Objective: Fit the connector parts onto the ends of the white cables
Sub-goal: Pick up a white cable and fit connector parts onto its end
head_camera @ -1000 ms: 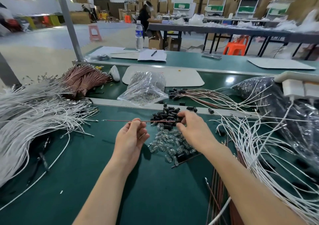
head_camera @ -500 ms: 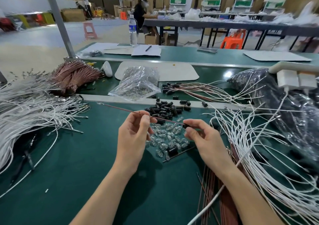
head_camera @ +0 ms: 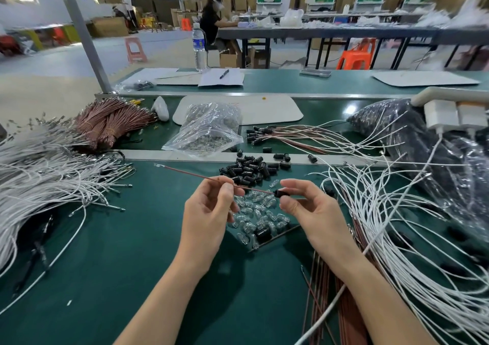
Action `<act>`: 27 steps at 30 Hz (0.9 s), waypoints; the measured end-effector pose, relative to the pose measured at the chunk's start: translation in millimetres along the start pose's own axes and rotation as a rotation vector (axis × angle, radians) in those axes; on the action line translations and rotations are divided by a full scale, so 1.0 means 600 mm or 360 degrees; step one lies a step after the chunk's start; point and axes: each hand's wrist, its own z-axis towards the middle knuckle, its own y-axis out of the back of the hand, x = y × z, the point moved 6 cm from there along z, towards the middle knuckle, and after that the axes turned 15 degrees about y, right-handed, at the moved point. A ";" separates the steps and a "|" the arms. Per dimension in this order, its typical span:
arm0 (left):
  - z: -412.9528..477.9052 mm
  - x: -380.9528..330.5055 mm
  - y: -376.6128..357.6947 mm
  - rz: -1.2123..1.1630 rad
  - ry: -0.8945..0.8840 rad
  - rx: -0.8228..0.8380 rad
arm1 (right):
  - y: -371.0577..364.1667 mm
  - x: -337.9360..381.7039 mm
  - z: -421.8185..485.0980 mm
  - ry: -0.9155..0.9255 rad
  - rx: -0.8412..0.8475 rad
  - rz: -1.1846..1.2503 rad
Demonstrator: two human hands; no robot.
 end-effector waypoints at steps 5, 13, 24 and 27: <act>-0.012 0.006 -0.027 0.0025 0.0047 0.0242 | -0.019 0.003 -0.004 -0.0063 -0.0073 0.0490; -0.015 0.003 -0.033 -0.0100 0.0104 0.0352 | -0.026 0.003 -0.002 -0.0259 -0.0248 0.1339; -0.017 0.009 -0.034 -0.0028 0.0118 0.0322 | -0.024 0.008 -0.007 -0.0329 -0.0390 0.1177; -0.017 0.010 -0.033 0.0013 0.0116 0.0314 | -0.020 0.007 -0.009 -0.0329 -0.0449 0.1032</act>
